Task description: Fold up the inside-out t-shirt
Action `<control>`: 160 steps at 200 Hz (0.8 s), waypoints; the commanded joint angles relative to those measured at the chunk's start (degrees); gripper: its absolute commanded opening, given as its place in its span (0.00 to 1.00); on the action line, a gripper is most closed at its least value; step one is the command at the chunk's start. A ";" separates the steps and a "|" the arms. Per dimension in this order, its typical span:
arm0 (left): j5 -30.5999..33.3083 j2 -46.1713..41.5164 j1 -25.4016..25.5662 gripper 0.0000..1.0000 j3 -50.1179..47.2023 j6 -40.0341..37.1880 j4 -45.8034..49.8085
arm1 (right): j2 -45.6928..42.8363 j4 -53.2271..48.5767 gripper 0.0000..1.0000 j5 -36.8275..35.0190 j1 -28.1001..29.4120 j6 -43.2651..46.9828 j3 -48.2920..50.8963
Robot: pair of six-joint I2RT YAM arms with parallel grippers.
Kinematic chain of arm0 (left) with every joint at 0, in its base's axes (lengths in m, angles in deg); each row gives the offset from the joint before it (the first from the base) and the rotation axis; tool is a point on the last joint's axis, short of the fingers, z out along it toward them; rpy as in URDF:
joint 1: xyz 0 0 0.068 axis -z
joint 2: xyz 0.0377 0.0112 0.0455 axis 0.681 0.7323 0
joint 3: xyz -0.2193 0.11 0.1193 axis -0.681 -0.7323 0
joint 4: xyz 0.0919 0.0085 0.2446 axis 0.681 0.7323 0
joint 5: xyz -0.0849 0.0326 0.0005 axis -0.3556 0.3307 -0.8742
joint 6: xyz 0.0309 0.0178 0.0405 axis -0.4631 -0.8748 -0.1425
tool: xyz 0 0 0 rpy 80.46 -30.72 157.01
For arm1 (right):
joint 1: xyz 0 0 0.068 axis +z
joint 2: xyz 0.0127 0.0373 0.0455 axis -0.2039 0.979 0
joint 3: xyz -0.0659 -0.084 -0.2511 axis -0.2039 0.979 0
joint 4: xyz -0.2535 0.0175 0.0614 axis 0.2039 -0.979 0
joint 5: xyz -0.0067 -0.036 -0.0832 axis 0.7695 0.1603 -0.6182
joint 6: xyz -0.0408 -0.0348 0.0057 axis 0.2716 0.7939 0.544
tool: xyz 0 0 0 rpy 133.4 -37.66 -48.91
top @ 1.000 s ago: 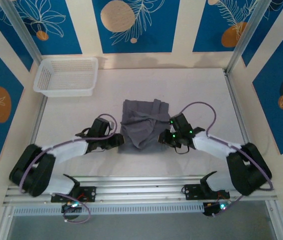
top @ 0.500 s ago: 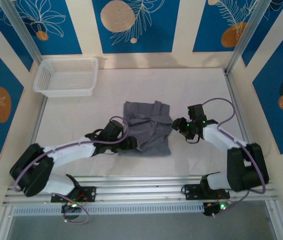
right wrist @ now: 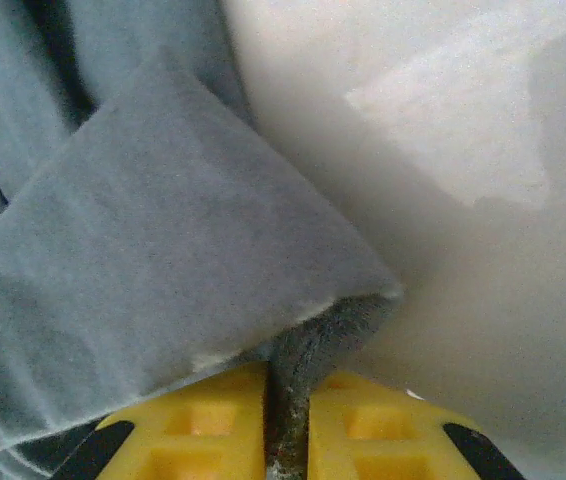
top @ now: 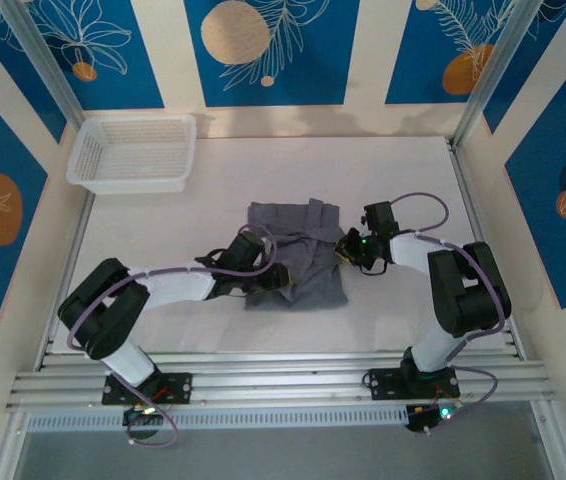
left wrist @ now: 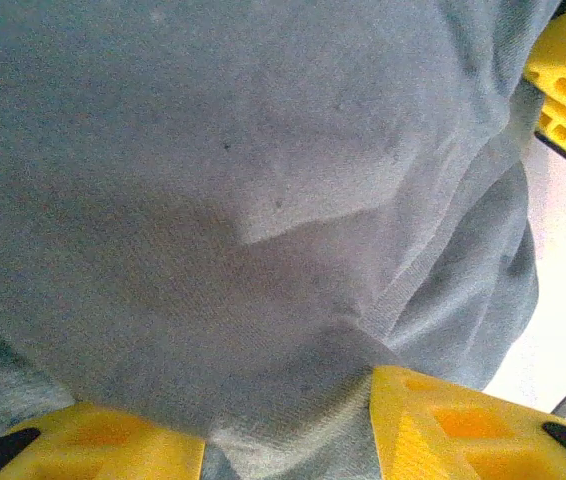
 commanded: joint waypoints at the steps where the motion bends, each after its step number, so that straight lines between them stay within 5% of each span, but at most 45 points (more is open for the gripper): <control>1: -1.19 -0.57 0.73 0.45 0.91 0.19 -1.78 | -0.73 -1.84 0.15 0.53 0.90 0.07 -1.18; 23: -1.42 -1.30 0.72 0.40 0.90 0.01 -1.81 | -1.44 -1.86 0.12 0.73 1.21 -0.30 -0.58; 61: -1.58 -3.83 0.48 0.06 1.02 0.73 -0.55 | -3.33 -5.05 0.02 0.04 1.34 -0.31 -0.74; 109: 1.17 -8.49 -5.00 0.06 3.77 1.71 5.30 | -7.76 -9.08 0.01 -0.96 2.26 -0.58 -6.29; 160: -4.05 1.09 -16.32 0.11 8.35 5.30 -6.32 | 7.23 -10.21 0.00 -1.49 1.56 0.78 -23.30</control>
